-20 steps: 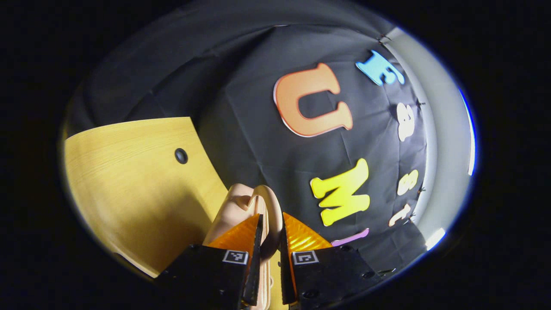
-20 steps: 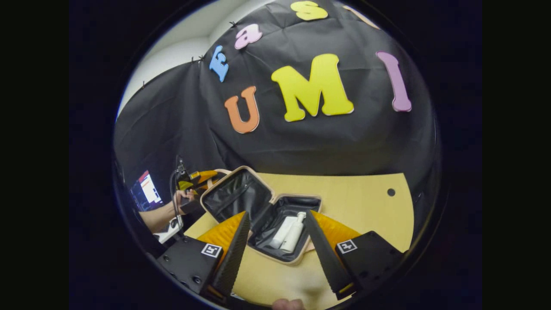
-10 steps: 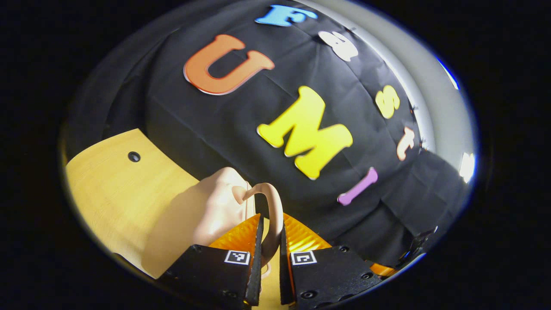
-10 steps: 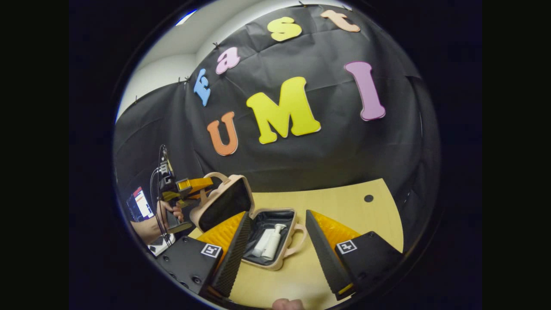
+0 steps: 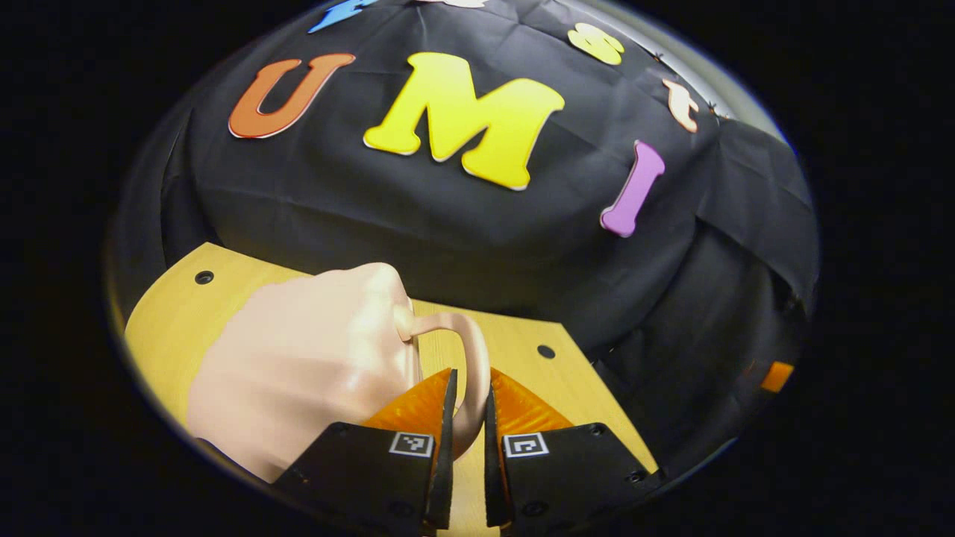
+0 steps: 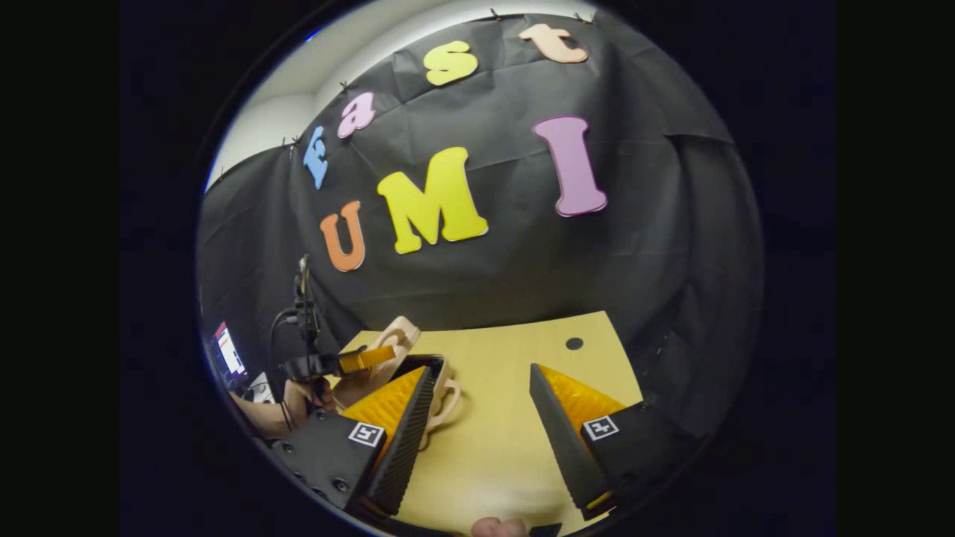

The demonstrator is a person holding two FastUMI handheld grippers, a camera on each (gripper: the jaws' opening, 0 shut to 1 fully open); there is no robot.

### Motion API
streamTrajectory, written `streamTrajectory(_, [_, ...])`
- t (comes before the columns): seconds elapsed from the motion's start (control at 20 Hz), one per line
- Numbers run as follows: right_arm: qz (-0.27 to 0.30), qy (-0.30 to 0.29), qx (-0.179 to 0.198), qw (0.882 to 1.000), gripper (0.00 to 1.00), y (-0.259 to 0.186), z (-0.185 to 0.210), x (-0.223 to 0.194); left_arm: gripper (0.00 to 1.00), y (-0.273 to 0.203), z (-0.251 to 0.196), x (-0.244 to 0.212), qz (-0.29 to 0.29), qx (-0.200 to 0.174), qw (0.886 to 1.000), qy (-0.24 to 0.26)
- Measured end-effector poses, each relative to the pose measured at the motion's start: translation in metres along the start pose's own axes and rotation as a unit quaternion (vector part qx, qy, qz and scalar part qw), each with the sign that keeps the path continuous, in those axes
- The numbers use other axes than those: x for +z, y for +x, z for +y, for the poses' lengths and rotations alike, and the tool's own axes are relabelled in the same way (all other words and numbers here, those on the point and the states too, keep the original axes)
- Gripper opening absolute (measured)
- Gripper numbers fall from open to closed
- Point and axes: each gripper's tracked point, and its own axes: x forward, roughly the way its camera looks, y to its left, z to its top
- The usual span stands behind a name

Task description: First open the suitcase, pack the skin care products into it, and then close the suitcase.

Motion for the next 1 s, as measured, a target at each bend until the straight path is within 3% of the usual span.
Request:
streamTrajectory(0.15, [0.007,0.012,-0.018,1.000,0.78,-0.013,-0.021,-0.007,0.20,0.023,-0.004,-0.034,0.029,0.020,0.998,0.053])
streamTrajectory(0.35, [0.013,0.014,-0.034,0.999,0.78,-0.026,-0.039,-0.012,0.20,0.040,-0.010,-0.084,0.097,0.050,0.990,0.088])
streamTrajectory(0.7, [0.012,0.014,-0.038,0.999,0.78,-0.034,-0.048,-0.015,0.21,0.056,-0.011,-0.098,0.102,0.084,0.982,0.133])
streamTrajectory(0.75, [0.011,0.012,-0.037,0.999,0.78,-0.035,-0.047,-0.015,0.31,0.057,-0.013,-0.103,0.107,0.086,0.982,0.131])
streamTrajectory(0.8, [0.010,0.008,-0.036,0.999,0.78,-0.035,-0.046,-0.014,0.28,0.057,-0.016,-0.106,0.112,0.089,0.981,0.129])
streamTrajectory(0.85, [0.008,0.004,-0.035,0.999,0.78,-0.035,-0.044,-0.014,0.32,0.057,-0.020,-0.108,0.117,0.083,0.982,0.122])
streamTrajectory(0.95, [0.007,-0.004,-0.033,0.999,0.78,-0.033,-0.041,-0.015,0.47,0.051,-0.034,-0.112,0.120,0.075,0.985,0.097])
streamTrajectory(1.0, [0.003,-0.013,-0.038,0.999,0.78,-0.030,-0.040,-0.014,0.66,0.046,-0.038,-0.107,0.112,0.078,0.986,0.097])
